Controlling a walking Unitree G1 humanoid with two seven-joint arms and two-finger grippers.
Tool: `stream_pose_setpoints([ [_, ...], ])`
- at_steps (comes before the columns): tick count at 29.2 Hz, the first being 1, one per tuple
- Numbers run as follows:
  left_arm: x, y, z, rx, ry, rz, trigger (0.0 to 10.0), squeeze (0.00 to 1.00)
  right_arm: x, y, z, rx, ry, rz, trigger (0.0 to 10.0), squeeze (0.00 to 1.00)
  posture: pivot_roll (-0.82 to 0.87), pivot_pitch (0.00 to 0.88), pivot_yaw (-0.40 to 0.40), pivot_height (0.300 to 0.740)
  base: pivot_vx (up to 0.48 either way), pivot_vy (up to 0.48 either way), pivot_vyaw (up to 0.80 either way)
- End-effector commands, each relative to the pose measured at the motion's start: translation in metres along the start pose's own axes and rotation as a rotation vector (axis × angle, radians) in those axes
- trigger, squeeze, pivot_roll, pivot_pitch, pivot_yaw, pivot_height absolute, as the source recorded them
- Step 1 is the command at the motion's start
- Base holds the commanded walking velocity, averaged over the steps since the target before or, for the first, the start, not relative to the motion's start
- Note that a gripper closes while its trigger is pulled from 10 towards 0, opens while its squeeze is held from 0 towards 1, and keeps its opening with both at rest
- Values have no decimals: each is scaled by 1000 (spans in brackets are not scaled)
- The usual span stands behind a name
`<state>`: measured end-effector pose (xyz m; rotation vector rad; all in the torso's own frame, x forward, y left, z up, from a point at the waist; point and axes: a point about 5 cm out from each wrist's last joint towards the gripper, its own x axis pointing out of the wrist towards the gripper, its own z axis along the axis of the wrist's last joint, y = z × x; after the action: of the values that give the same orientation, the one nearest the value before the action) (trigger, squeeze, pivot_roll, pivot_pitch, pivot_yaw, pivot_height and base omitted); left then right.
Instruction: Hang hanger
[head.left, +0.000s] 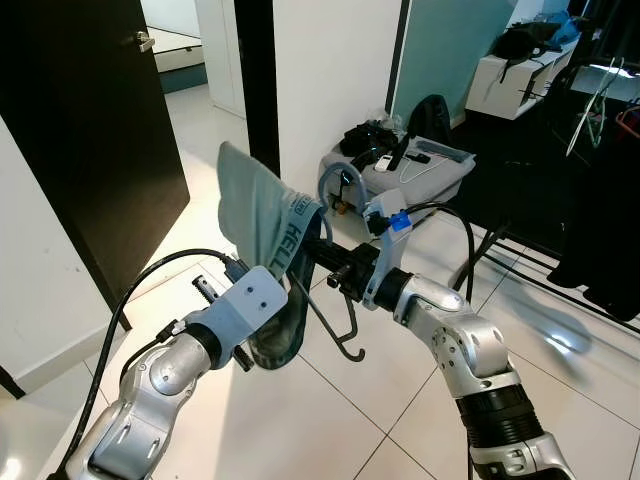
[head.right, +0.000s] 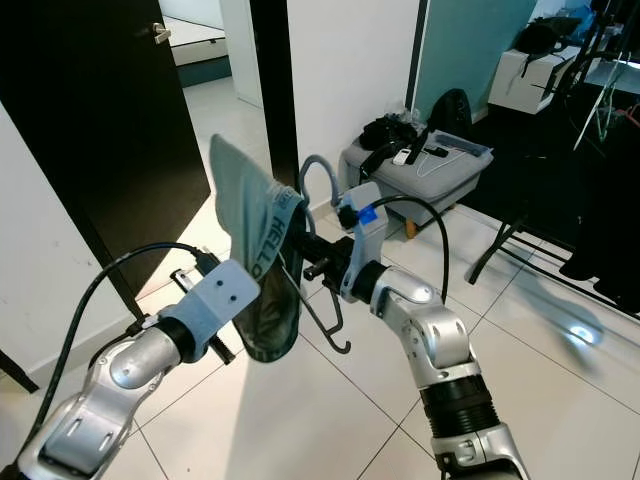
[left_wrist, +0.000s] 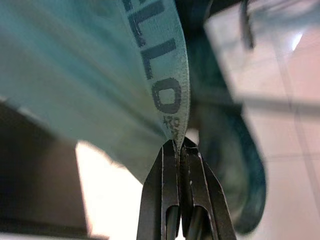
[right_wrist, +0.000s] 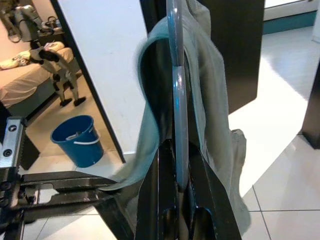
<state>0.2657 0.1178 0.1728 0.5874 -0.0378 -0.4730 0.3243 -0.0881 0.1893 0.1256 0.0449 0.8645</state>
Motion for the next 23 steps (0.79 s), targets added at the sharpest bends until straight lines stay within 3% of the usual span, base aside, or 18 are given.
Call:
stream_pose_setpoints([
  [1,3,-1,12,-27,-57,-10,10000,47,0,3,2,-17,2,17,10000,0,3,0,-7,740,0,0,0],
  [2,4,-2,19,-55,-89,-14,10000,125,0,3,2,-16,3,18,10000,0,3,0,-7,740,0,0,0],
  [3,4,-2,19,-55,-89,-14,10000,125,0,3,2,-16,3,18,10000,0,3,0,-7,740,0,0,0],
  [4,6,-3,30,-110,-142,-18,10000,459,0,4,1,-15,5,20,10000,0,1,0,-5,740,0,0,0],
  [5,6,-3,30,-110,-142,-18,10000,459,0,4,1,-15,5,20,10000,0,1,0,-5,740,0,0,0],
  [7,4,-5,38,-183,-189,-43,10000,1000,0,5,0,-16,7,22,10000,0,3,0,-3,740,0,0,0],
  [10,2,-10,38,-199,-192,-90,10000,1000,0,5,0,-16,7,23,10000,0,4,0,-2,740,0,0,0],
  [13,-7,-26,35,-181,-169,-236,10000,1000,0,5,0,-20,10,27,10000,0,4,0,-1,740,0,0,0],
  [16,-13,-33,30,-170,-138,-305,10000,1000,-1,4,0,-24,11,31,10000,0,4,0,1,740,0,0,0],
  [17,-22,-39,22,-145,-95,-372,10000,1000,-2,2,2,-33,13,40,10000,0,6,0,2,740,0,0,0],
  [19,-27,-34,16,-126,-59,-374,10000,1000,-6,1,4,-44,21,68,10000,0,17,0,-3,740,0,0,0],
  [21,-32,-10,12,-89,-36,-299,10000,1000,-19,-2,6,-60,42,166,10000,0,25,0,-9,740,0,0,0],
  [23,-32,-10,12,-89,-36,-299,10000,1000,-19,-2,6,-60,42,166,10000,0,25,0,-9,740,0,0,0],
])
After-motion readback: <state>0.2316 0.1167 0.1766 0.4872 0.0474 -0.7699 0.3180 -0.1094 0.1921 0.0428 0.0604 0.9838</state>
